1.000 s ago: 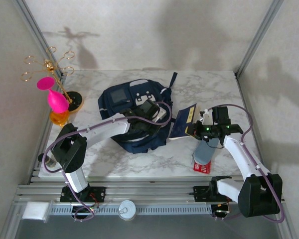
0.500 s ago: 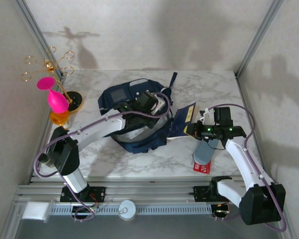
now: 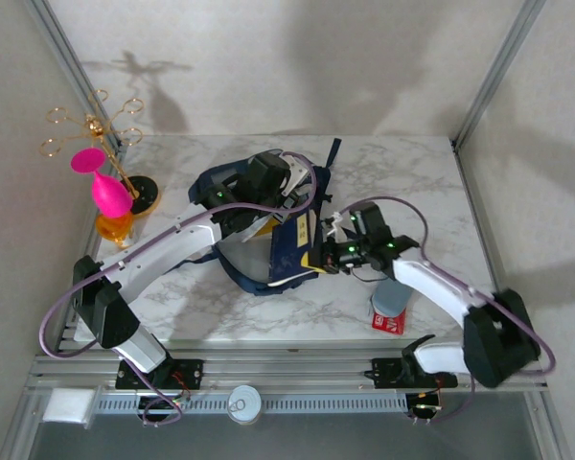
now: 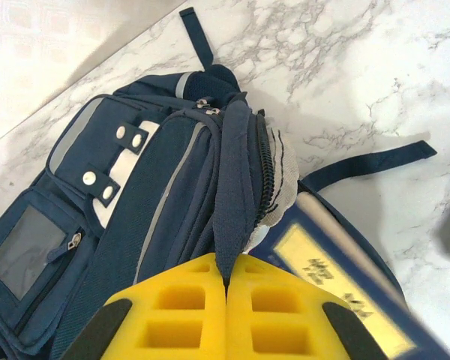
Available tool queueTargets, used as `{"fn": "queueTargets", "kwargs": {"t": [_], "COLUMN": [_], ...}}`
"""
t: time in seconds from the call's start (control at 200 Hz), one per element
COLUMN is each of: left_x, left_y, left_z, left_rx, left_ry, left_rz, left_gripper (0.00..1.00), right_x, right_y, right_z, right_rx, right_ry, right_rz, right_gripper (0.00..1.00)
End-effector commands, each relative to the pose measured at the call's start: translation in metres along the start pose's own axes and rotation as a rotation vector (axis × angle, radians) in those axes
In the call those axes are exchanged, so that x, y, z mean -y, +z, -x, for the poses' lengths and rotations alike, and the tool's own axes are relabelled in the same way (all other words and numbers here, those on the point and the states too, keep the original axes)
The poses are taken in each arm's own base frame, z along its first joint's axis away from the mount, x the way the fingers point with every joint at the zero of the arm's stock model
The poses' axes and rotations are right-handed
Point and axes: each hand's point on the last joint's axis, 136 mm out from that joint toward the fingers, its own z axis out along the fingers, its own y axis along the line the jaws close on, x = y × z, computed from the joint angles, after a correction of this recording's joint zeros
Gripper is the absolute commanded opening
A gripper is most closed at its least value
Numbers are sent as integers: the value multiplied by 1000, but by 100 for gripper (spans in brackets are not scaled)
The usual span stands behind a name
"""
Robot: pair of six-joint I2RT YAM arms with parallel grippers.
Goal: Pack the student bag
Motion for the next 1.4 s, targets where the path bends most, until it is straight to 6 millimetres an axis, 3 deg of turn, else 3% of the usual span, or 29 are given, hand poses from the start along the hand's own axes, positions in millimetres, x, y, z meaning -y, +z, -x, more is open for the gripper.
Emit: {"fn": "queueTargets", "kwargs": {"t": [0.0, 0.11, 0.235, 0.355, 0.421, 0.576, 0.671, 0.781, 0.856, 0.991, 1.106, 1.191, 1.292, 1.392], "left_x": [-17, -18, -20, -16, -16, -18, -19, -19, -22, -22, -18, -19, -18, -19], "left_y": [-45, -47, -48, -45, -44, -42, -41, -41, -41, -42, -44, -45, -42, -33], "left_z": [60, 57, 52, 47, 46, 43, 42, 42, 42, 45, 50, 56, 65, 69], "left_rx": [216, 219, 223, 215, 214, 217, 224, 220, 223, 225, 247, 277, 307, 311], "left_ry": [-50, -65, -81, -91, -96, -124, -152, -189, -227, -314, -410, -482, -557, -592], "left_rz": [39, 39, 47, 32, 31, 43, 46, 44, 55, 53, 22, 18, 7, 21], "left_gripper": [0, 0, 0, 0, 0, 0, 0, 0, 0, 0, 0, 0, 0, 0], "right_x": [-20, 1, 42, 48, 53, 61, 61, 53, 50, 70, 39, 21, 12, 12], "right_y": [20, 48, 55, 45, 34, 15, 30, 60, 80, 100, 101, 92, 86, 73], "right_z": [42, 68, 99, 92, 80, 50, 30, 22, 30, 65, 117, 144, 141, 114], "right_rx": [38, 10, 37, 49, 70, 102, 69, 51, 58, 129, 304, 409, 404, 352], "right_ry": [-131, -146, -125, -140, -145, -165, -164, -193, -225, -253, -311, -331, -375, -450], "right_rz": [87, 50, -162, -233, -310, -445, -440, -417, -420, -511, -418, -365, -317, -301], "right_gripper": [0, 14, 38, 57, 61, 57, 46, 37, 33, 19, 18, 19, 20, 22]}}
